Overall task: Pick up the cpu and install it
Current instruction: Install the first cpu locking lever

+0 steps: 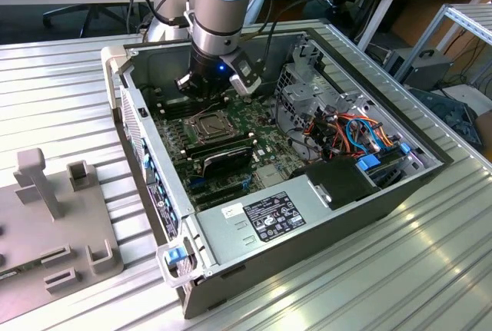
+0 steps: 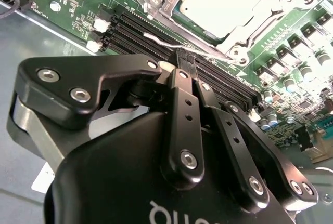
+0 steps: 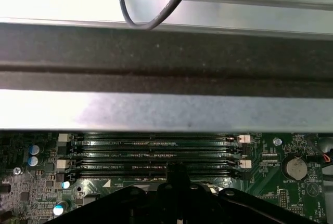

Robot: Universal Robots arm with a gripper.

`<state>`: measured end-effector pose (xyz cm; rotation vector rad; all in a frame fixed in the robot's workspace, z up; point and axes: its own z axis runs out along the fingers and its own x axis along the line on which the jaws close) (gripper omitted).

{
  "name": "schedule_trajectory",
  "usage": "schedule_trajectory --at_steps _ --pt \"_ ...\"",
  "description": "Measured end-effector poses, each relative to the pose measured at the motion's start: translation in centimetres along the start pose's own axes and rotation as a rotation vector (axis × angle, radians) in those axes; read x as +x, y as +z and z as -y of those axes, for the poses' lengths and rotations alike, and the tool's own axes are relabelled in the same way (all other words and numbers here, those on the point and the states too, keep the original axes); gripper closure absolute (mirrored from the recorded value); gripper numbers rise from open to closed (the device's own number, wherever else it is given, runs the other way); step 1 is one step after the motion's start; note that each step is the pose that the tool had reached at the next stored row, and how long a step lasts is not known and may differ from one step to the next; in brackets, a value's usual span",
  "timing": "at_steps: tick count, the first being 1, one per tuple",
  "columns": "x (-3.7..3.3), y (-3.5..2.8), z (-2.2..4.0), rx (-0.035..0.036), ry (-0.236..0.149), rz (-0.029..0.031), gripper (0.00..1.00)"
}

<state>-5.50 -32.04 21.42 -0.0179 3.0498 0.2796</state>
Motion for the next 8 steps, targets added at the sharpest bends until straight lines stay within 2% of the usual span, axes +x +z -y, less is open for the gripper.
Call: schedule_trajectory --at_steps 8 --pt "-0.06 0.28 0.05 0.0000 0.000 0.0000 0.89"
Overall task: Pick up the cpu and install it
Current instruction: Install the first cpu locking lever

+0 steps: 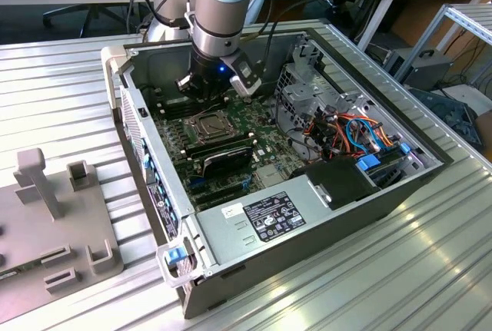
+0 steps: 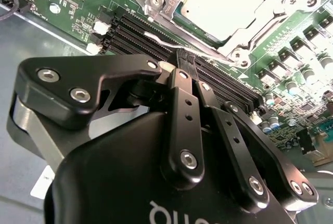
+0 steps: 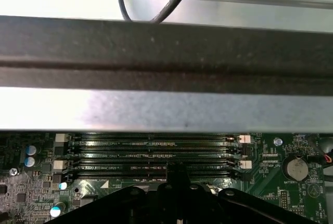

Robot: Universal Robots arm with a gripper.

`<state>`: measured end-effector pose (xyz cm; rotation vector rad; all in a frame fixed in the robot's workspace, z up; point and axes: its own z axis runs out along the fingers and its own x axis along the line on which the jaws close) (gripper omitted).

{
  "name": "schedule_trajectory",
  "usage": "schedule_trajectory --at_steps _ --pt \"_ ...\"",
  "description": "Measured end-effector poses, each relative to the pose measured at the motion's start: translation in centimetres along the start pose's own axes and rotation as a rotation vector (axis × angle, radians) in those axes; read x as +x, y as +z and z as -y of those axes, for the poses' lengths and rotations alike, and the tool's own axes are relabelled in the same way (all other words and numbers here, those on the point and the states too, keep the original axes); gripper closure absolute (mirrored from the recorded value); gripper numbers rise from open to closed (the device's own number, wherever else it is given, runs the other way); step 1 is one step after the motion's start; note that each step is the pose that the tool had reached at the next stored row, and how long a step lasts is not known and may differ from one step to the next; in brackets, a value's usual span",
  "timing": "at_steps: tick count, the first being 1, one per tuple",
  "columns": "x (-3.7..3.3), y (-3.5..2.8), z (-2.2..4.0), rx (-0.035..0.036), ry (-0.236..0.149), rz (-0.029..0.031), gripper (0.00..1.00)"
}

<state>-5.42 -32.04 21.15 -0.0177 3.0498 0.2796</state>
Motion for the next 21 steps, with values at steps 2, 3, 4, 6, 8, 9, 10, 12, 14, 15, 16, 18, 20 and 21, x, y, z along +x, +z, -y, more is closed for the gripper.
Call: schedule_trajectory --at_steps 2,3,4,6,8,9,10,12,14,15,16,18,20,21 --pt "-0.06 0.06 0.01 0.0000 0.000 0.0000 0.89" --pt "-0.10 0.09 0.02 0.0000 0.000 0.0001 0.89" --pt "-0.14 0.11 0.02 0.0000 0.000 0.0000 0.89" --pt "-0.28 0.19 0.03 -0.0001 0.000 0.0001 0.89" --pt "-0.40 0.24 0.04 0.0000 0.000 0.0001 0.89" --pt "-0.47 0.27 0.05 -0.0001 0.000 0.0002 0.89" --pt "-0.52 0.29 0.05 -0.0001 0.000 0.0002 0.89" --pt "-0.61 0.33 0.06 0.0000 0.000 0.0001 0.89" --pt "-0.69 0.38 0.07 0.0000 0.000 0.0001 0.89" --pt "-0.72 0.40 0.07 -0.0001 0.000 0.0002 0.89" --pt "-0.74 0.41 0.08 0.0000 0.000 0.0002 0.89" --pt "-0.74 0.42 0.08 0.0000 0.000 0.0002 0.89" --pt "-0.74 0.43 0.08 0.0000 0.000 0.0001 0.89" --pt "-0.74 0.43 0.08 0.0000 0.000 0.0002 0.89"
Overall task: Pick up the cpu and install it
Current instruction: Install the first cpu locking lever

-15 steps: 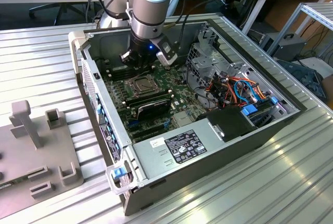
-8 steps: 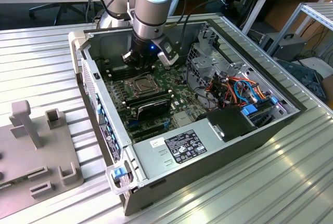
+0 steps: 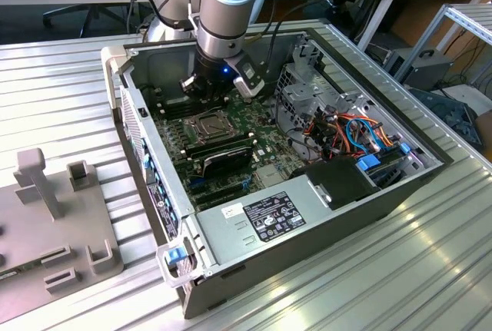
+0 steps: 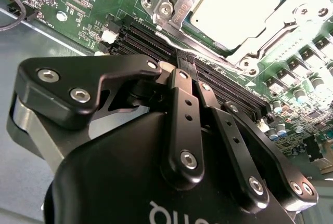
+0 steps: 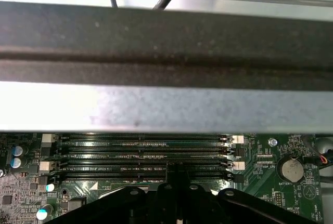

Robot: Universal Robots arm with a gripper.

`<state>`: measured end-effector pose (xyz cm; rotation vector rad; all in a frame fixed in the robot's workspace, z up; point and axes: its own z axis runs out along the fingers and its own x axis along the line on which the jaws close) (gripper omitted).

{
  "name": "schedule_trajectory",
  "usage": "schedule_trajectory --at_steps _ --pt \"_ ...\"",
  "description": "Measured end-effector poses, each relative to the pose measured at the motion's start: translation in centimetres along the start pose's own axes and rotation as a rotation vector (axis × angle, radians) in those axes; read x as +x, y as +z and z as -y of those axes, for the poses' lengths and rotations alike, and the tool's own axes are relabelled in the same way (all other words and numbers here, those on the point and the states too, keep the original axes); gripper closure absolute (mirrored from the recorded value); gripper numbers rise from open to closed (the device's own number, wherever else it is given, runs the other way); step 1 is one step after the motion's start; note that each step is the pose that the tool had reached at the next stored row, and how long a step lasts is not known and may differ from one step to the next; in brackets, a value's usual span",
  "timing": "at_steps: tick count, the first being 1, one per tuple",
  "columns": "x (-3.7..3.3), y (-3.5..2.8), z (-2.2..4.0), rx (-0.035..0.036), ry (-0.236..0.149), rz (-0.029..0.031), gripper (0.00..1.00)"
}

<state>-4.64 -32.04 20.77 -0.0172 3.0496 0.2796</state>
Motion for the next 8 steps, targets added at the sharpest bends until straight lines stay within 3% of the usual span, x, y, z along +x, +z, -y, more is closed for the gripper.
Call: schedule_trajectory --at_steps 8 --pt "-0.01 -0.13 -0.03 -0.0002 0.000 0.0000 0.89"
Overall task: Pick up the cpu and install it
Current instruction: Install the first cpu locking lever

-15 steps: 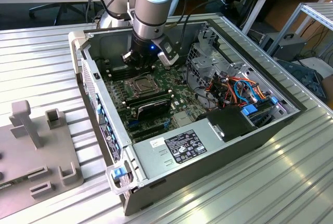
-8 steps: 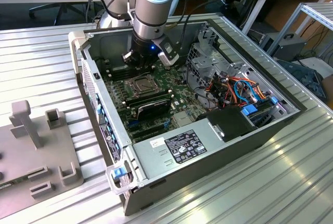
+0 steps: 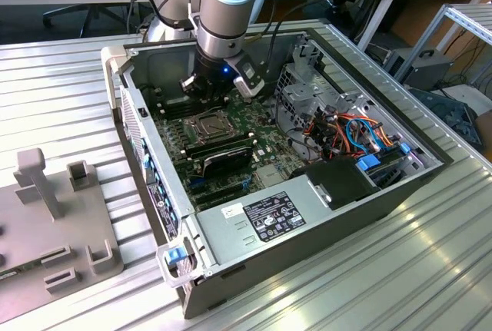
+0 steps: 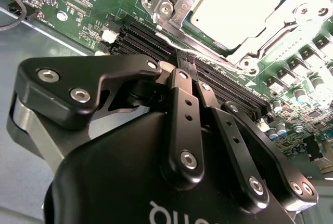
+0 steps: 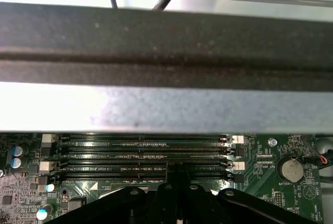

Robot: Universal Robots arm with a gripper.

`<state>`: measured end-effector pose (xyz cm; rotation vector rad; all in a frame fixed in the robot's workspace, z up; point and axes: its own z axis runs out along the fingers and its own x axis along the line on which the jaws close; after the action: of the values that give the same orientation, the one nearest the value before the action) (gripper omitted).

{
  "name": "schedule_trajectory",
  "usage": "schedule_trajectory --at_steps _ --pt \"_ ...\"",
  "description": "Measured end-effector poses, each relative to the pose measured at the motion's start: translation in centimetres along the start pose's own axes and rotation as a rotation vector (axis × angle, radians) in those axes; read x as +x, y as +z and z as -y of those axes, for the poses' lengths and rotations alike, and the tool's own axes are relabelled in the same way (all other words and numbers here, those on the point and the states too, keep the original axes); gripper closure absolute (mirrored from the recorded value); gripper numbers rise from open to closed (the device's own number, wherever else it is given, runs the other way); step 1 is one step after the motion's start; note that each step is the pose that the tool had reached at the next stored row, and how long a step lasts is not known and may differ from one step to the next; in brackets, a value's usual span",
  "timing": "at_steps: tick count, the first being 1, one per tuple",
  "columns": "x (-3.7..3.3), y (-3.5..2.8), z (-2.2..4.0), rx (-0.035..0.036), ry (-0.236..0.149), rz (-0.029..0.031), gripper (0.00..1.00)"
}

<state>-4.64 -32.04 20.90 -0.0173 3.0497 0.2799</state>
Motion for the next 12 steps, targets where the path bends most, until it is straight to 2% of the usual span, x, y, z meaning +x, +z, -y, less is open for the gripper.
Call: schedule_trajectory --at_steps 5,9,12 --pt "0.03 -0.46 -0.08 0.0001 -0.001 0.0034 0.89" --pt "0.11 -0.50 -0.09 0.0002 -0.001 0.0056 0.89" --pt "0.79 -0.55 -0.10 0.0002 -0.002 0.0093 0.89"
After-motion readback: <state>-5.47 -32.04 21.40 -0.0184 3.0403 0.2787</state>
